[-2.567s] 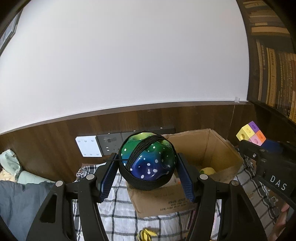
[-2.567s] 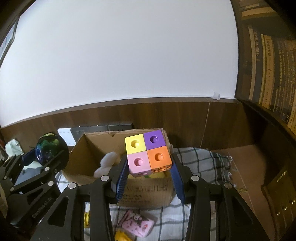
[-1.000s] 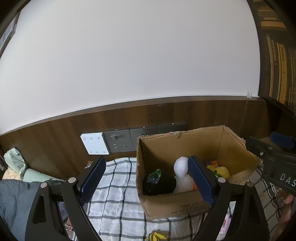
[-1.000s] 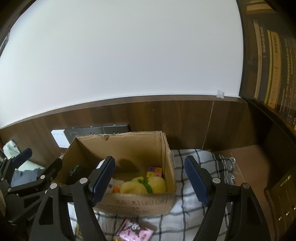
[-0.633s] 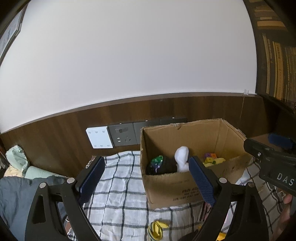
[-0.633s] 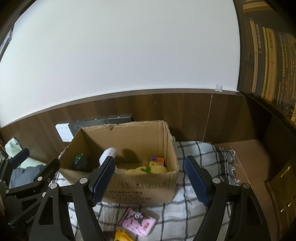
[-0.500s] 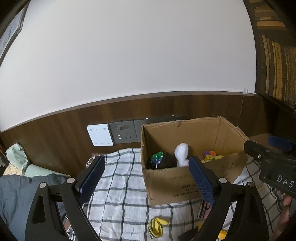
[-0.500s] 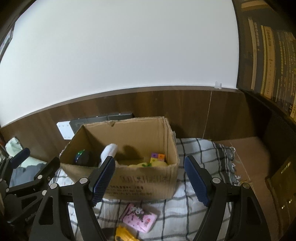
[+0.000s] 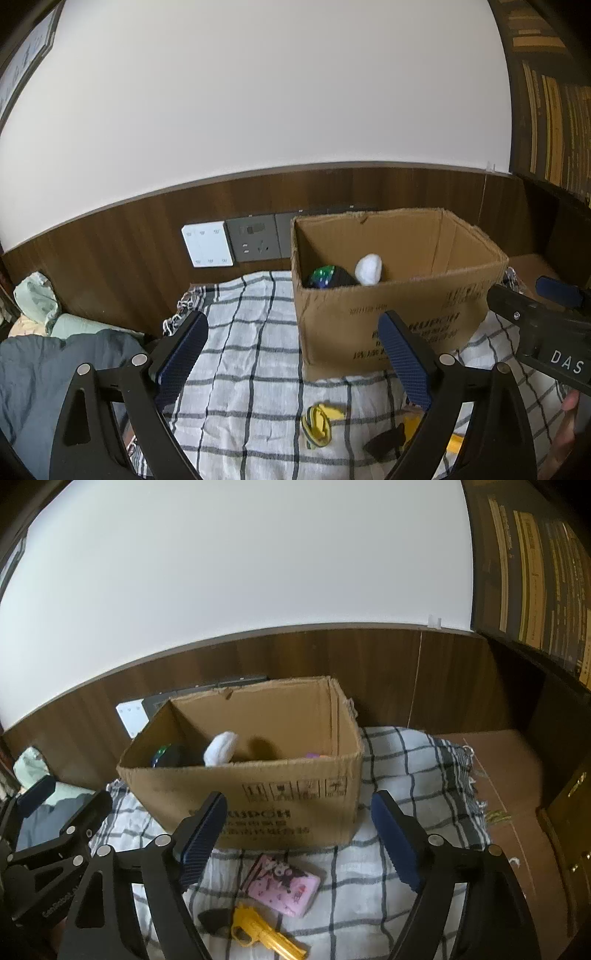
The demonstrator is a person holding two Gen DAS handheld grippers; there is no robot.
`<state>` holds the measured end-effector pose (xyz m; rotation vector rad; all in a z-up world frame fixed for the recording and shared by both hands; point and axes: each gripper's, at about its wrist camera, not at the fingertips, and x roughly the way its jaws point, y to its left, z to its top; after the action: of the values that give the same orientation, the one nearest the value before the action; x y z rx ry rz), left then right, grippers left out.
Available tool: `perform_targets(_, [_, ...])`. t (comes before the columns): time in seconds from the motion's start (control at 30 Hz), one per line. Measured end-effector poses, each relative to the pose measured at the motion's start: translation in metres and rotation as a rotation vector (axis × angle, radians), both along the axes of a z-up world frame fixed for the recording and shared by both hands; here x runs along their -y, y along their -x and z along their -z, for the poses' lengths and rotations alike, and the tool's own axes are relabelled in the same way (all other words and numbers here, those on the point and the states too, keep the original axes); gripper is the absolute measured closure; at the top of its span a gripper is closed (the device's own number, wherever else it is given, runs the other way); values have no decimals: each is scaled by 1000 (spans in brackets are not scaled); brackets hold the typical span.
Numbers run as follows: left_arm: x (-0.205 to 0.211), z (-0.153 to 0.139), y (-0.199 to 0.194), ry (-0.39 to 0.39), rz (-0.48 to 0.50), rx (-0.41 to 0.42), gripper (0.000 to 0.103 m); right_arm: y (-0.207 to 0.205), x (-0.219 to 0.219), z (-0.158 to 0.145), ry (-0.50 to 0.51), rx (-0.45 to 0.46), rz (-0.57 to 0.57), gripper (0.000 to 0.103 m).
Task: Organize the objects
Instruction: 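Withdraw both grippers from the box toward the remaining toys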
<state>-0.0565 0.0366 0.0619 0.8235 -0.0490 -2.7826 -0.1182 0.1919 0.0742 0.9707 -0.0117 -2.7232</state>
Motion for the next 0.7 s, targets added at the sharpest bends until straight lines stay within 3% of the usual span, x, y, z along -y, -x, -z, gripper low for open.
perform_targets(0.7, [11,43,-17,-22,-12,79,7,-9,13,57,-47,119,-22,22])
